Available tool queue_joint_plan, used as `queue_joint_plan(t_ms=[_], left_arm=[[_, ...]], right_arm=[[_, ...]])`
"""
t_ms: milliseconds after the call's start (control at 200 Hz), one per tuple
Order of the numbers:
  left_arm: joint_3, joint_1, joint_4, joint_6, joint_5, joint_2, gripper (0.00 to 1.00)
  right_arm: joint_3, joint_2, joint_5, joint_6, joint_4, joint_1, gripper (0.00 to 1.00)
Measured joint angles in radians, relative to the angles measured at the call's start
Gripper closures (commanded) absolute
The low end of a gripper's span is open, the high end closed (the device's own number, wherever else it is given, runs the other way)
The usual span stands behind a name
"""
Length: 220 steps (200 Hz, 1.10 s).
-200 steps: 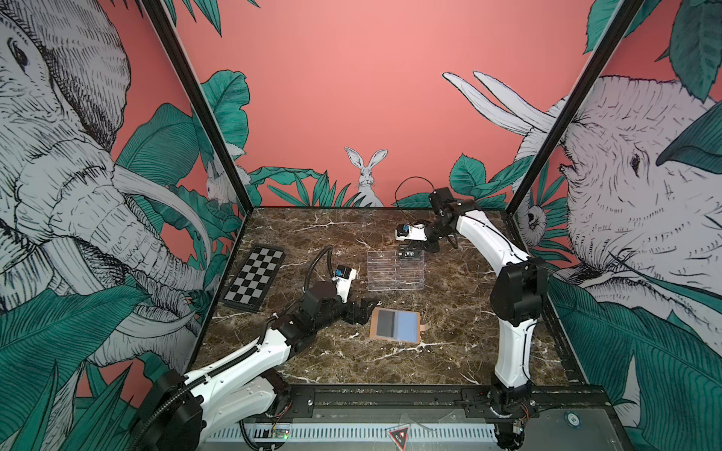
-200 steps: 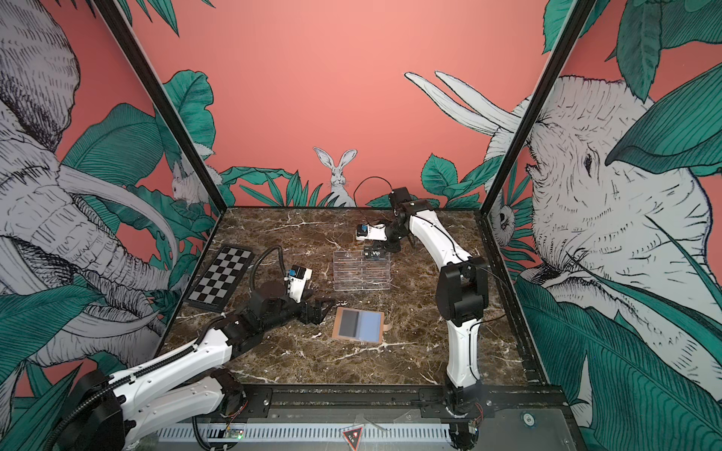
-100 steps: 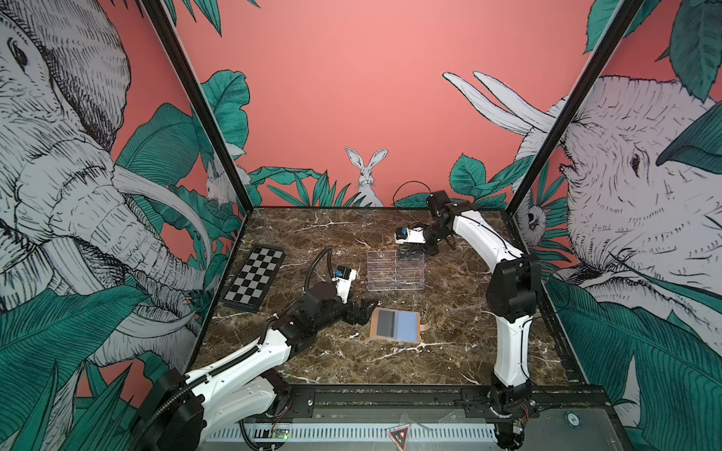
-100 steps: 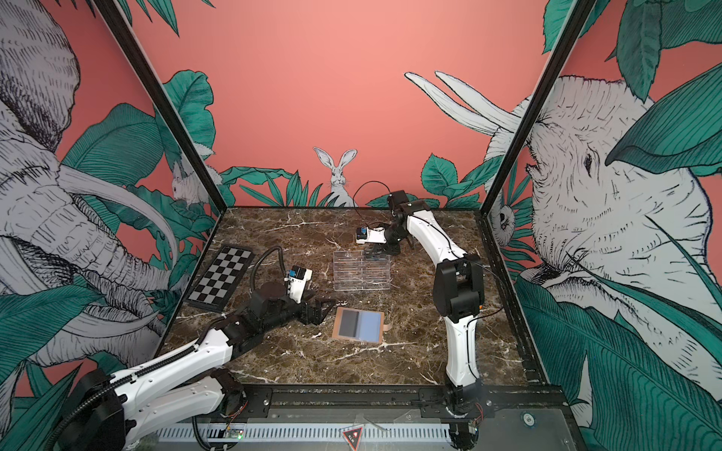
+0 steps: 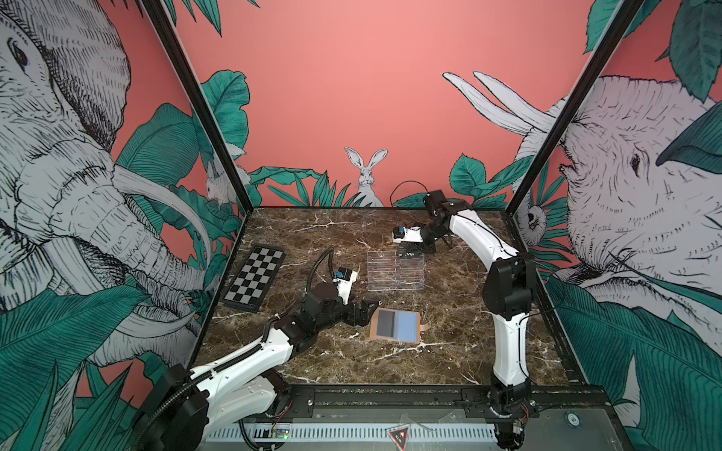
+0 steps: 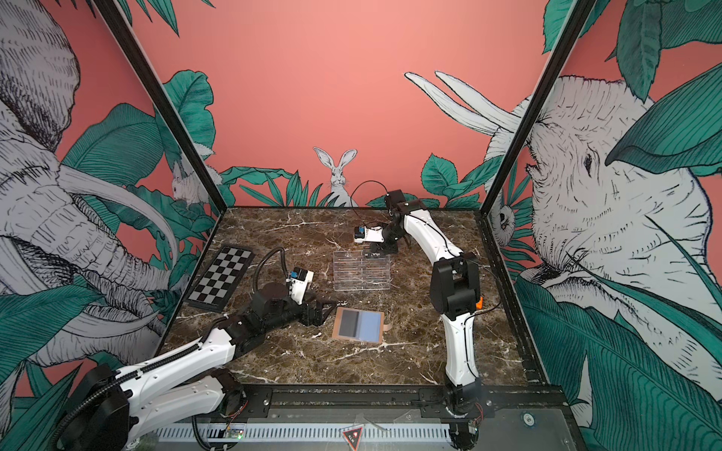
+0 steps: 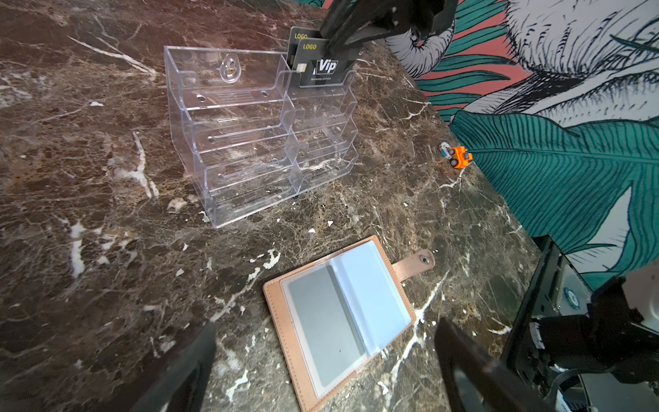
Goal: Take the credit cards out of the card holder
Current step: Place the credit card in the storage box.
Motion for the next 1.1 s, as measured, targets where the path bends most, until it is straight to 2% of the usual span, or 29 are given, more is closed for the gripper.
queue_joint_plan(t_ms=[115,305,400,485,625,865,1100], left_arm=[[0.000,0.000,0.008,-0.008,0.013,0.015,0.04],[0.000,0.000,0.019,-0.024,0.028,0.037,0.04],[-0.001,0.000,0.035,-0.045,0.034,0.048,0.05],[-0.013,0.000,0.057,-0.073,0.041,0.060,0.05],[-0.034,0.000,0.071,-0.130,0.053,0.086,0.06],[-0.074,0.000,0.151,-0.220,0.089,0.122,0.06],[-0.126,0.000,0.192,-0.283,0.060,0.109,0.01]], right_arm=[[-0.002,-0.001,0.018,0.024,0.044,0.000,0.68],[-0.024,-0.026,0.042,0.061,0.121,0.002,0.64],[-0.088,-0.084,0.049,0.090,0.180,0.002,0.56],[-0.200,-0.182,0.057,0.127,0.275,0.003,0.45],[-0.469,-0.406,0.095,0.239,0.544,0.002,0.29],[-0.836,-0.706,0.176,0.527,0.932,-0.005,0.09],[-1.070,-0.950,0.228,0.768,1.119,-0.008,0.06]])
